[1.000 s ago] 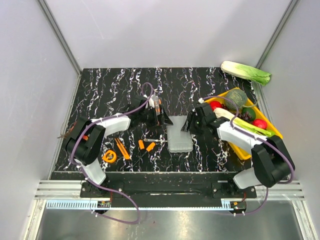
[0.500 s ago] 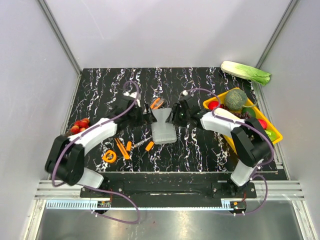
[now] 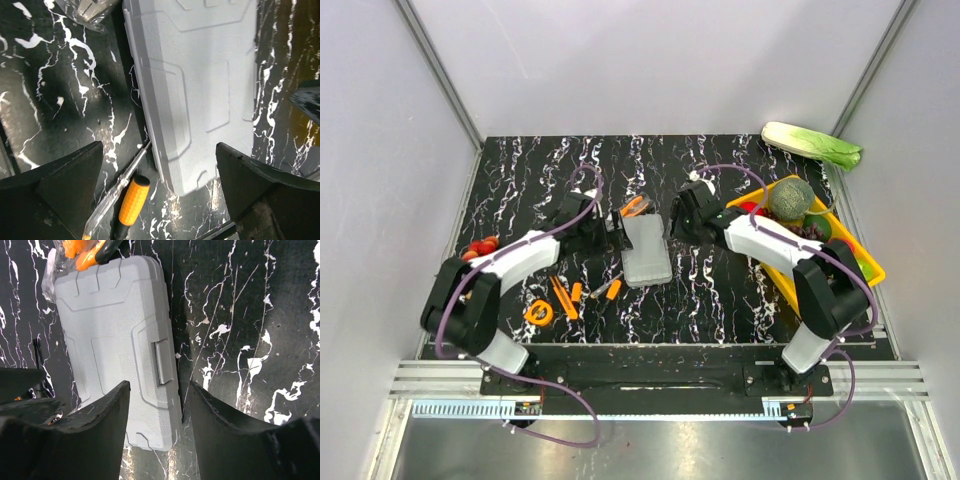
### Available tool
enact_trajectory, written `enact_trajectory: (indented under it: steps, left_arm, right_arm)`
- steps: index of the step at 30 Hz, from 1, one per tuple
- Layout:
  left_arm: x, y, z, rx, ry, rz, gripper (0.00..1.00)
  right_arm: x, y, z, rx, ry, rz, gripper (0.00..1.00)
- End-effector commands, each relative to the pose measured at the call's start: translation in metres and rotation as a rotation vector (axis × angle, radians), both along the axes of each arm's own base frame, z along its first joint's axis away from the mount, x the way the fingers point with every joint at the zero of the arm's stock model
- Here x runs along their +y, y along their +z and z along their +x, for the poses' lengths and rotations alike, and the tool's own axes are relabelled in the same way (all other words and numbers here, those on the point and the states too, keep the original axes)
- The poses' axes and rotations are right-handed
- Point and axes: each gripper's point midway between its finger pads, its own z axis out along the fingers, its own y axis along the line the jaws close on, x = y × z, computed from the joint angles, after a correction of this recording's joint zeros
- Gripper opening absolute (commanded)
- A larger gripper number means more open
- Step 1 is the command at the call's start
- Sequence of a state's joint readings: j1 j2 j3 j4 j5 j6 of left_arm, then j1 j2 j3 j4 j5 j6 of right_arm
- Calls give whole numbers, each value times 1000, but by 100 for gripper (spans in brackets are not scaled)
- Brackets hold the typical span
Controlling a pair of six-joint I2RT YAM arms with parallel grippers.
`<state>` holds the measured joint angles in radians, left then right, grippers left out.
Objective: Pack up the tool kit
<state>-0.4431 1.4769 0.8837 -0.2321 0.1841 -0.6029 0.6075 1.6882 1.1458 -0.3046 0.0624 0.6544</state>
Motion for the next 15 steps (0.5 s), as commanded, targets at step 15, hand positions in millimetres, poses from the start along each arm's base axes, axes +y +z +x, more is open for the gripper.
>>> enact_trajectory:
  steps: [15]
  left_arm:
    - [-43,-17,42,16,-151,-54,93]
  right_arm:
    - [3,-25,17,-12,109,-8,27]
